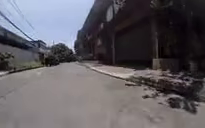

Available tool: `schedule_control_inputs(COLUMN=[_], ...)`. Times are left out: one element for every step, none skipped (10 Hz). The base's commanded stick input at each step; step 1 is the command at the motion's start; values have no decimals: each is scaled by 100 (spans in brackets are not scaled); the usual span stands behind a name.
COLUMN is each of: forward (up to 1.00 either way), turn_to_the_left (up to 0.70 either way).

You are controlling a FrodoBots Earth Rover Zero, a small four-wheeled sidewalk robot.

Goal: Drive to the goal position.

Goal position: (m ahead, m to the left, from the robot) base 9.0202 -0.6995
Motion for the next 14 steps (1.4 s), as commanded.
schedule_control_inputs(forward=[100, 100, 100, 100, 100, 100, 100, 100, 100, 100, 100, 100, 100, 100], turn_to_the_left=[11, 11, 11, 11, 11, 11, 11, 11, 11, -3, -29, -29, -29, -29])
